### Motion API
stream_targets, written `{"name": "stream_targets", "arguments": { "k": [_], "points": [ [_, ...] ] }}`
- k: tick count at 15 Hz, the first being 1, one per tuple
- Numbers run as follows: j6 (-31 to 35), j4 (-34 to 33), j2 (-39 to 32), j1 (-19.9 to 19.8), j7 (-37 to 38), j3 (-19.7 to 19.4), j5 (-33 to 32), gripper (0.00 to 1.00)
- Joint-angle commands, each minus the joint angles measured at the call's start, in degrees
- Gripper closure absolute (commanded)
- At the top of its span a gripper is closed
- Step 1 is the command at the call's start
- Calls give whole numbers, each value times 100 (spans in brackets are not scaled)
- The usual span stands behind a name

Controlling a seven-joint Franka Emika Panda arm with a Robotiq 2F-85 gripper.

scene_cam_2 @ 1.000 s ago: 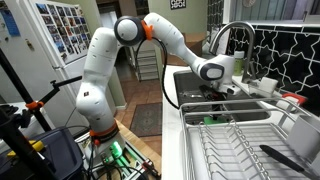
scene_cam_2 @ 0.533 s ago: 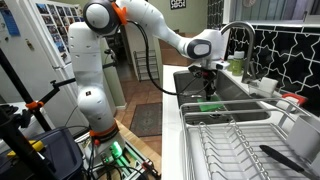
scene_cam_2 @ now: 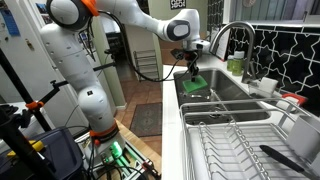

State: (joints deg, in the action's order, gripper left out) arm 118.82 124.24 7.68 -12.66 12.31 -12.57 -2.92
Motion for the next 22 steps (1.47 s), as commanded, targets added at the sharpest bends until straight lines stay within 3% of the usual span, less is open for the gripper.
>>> {"name": "stream_targets", "arguments": {
  "k": [1,14,15,17,22],
  "points": [
    [-439,475,285,134,148,214,262,99],
    [-378,1308,32,296,886,521,1033,99],
    [-367,1312,29,297,949,537,1000,72],
    [-200,1375,124,286,1110,563,871,70],
    [-12,1390,265,282,1213,634,588,33]
  ]
}}
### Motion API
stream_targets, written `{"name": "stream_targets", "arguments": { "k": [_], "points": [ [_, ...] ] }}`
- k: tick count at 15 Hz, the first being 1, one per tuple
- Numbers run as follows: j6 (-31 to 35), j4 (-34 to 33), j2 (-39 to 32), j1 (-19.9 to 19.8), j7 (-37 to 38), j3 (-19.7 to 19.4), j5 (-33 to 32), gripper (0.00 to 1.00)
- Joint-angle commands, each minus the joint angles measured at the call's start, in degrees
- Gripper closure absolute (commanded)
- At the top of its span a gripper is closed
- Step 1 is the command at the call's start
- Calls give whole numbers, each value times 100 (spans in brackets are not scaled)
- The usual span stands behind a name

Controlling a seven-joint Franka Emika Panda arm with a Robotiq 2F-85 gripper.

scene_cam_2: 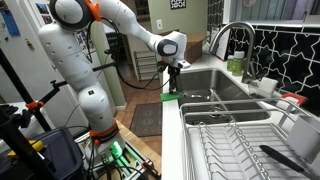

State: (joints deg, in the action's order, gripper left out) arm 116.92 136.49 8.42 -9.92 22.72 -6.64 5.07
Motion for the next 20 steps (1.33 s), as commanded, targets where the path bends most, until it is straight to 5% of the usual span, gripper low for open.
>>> {"name": "stream_targets", "arguments": {
  "k": [1,5,10,16,20],
  "points": [
    [155,191,236,3,152,50,-285,27],
    [30,339,313,-2,-9,93,-788,0],
    [471,720,389,2,-220,96,-1153,0],
    [1847,1275,536,-1,-729,42,-1088,0],
    [1911,1419,627,23,-1076,-27,-800,0]
  ]
}}
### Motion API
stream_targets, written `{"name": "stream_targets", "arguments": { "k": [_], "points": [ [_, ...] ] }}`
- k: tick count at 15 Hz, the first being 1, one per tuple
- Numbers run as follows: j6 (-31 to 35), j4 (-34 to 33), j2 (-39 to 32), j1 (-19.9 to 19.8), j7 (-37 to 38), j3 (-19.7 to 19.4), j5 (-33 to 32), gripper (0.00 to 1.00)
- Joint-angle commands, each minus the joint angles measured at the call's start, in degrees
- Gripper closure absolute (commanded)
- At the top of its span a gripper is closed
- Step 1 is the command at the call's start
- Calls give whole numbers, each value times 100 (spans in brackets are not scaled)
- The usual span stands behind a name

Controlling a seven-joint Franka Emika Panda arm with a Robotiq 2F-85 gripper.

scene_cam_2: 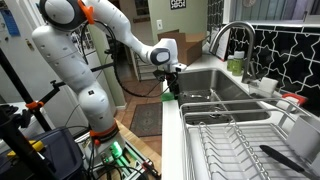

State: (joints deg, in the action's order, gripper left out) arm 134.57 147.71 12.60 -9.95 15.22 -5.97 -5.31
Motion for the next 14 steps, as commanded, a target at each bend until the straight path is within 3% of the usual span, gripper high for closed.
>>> {"name": "stream_targets", "arguments": {
  "k": [1,6,7,8,9,13,14],
  "points": [
    [36,335,305,40,-413,-121,366,0],
    [-79,459,495,8,-649,-219,811,0],
    [-24,466,496,-8,-659,-237,849,10],
    [-12,460,497,-25,-650,-240,850,27],
    [-20,434,497,-36,-640,-251,853,35],
    [-66,390,557,-57,-646,-287,878,43],
    [-72,383,562,-56,-647,-288,884,38]
  ]
}}
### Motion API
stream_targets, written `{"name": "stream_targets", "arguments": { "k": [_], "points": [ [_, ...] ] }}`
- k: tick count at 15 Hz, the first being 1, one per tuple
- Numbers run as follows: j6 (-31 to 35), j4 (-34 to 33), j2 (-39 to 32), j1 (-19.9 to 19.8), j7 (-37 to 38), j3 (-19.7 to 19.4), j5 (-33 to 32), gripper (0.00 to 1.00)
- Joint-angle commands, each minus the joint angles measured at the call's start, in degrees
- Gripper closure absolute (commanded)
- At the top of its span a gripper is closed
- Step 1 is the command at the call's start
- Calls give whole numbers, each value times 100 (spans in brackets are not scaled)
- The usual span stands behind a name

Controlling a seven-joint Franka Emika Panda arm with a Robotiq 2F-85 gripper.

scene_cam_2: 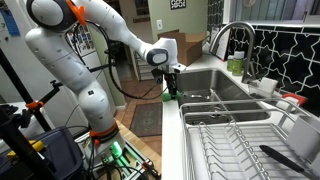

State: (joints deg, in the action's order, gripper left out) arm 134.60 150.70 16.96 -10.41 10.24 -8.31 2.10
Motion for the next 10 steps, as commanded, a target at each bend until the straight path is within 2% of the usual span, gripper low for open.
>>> {"name": "stream_targets", "arguments": {
  "k": [1,4,6,7,8,10],
  "points": [
    [-83,74,137,-13,-157,-63,159,37],
    [-130,38,179,-16,-236,-107,225,39],
    [-160,26,242,-36,-261,-138,258,44],
    [-173,14,264,-38,-278,-157,278,49],
    [-180,3,286,-45,-278,-171,284,47],
    [-203,-16,342,-51,-314,-214,325,49]
  ]
}}
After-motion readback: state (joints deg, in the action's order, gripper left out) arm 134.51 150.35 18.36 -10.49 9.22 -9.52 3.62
